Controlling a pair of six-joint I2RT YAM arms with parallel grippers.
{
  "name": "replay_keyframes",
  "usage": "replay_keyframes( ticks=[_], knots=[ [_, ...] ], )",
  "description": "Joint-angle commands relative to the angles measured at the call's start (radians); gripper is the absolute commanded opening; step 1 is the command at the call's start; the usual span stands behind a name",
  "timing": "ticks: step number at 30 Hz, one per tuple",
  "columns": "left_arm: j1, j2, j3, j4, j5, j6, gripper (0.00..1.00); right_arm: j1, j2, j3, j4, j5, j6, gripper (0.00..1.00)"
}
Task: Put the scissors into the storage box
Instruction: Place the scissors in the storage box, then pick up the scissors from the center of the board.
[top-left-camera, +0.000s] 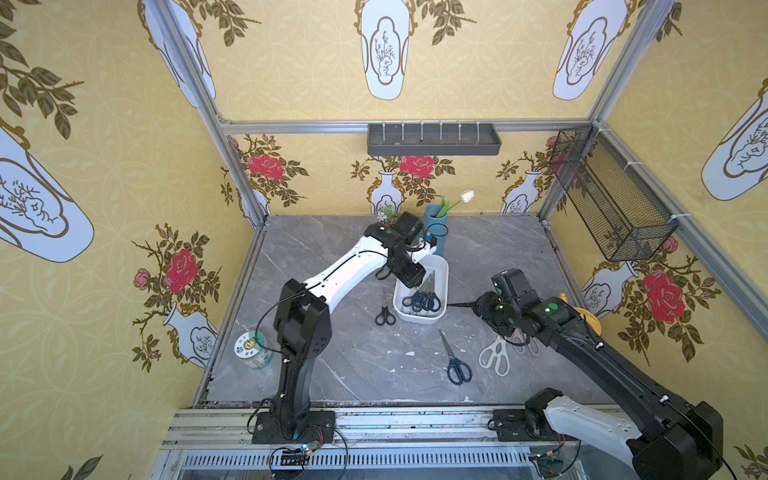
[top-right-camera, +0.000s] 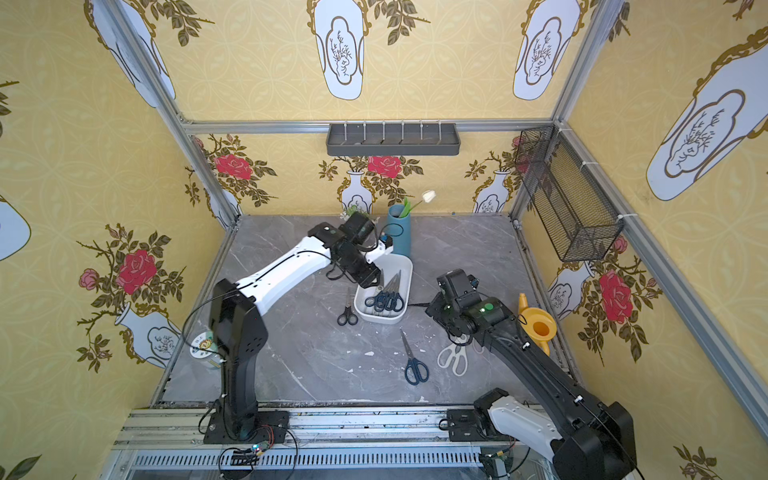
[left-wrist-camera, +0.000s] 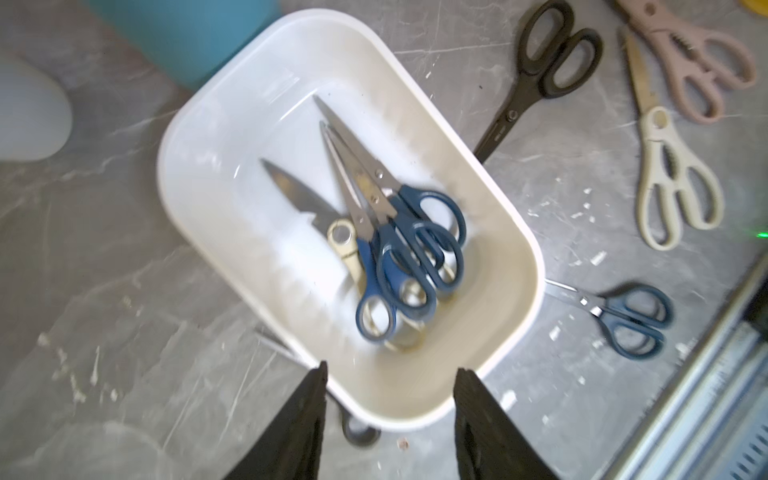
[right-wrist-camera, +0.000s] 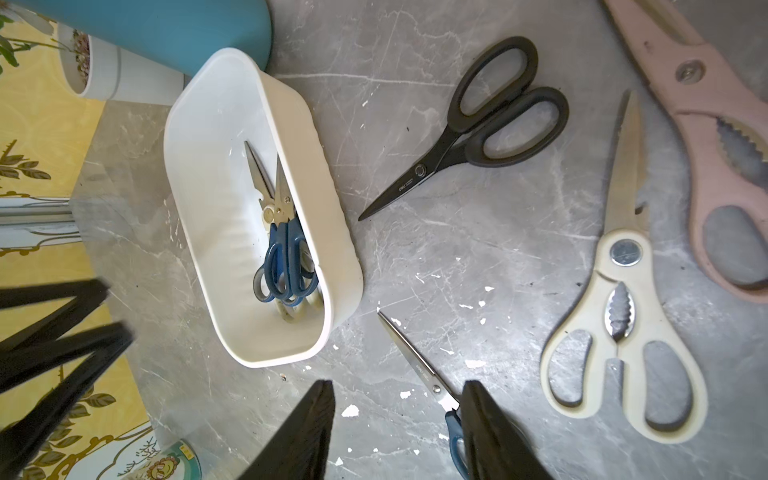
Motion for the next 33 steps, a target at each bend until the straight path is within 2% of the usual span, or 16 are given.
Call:
replay_keyframes(
  ticks=[1,5,9,13,19,26,33],
  knots=[
    [0.084,-0.135,-0.171,-0.006,0.092,-0.047,0.50,-0.002,0.017,0.020,-0.094,-0.041,-0.026,0.55],
    [0.186,-0.278,-0.453,0.081,0.051,-0.028,0.48,-0.003,0.008,-0.009,-0.136,-0.100,-0.020,0.55],
    [0.202,-0.276,-0.588,0.172,0.038,-0.052,0.47,0.032,0.048,-0.024,-0.187,-0.165,0.007,0.55],
    [0.184,-0.158,-0.558,0.231,0.053,-0.107,0.43,0.098,0.044,-0.043,-0.170,-0.155,0.046,0.55],
    [0.123,-0.036,-0.534,0.288,-0.003,-0.078,0.40,0.118,-0.016,-0.067,-0.159,-0.115,0.117,0.55],
    [0.112,0.002,-0.572,0.291,-0.018,-0.037,0.38,0.118,-0.083,-0.083,-0.171,-0.083,0.151,0.56],
    [0.105,0.023,-0.603,0.294,-0.035,-0.029,0.35,0.118,-0.057,-0.081,-0.157,-0.084,0.138,0.55]
  ],
)
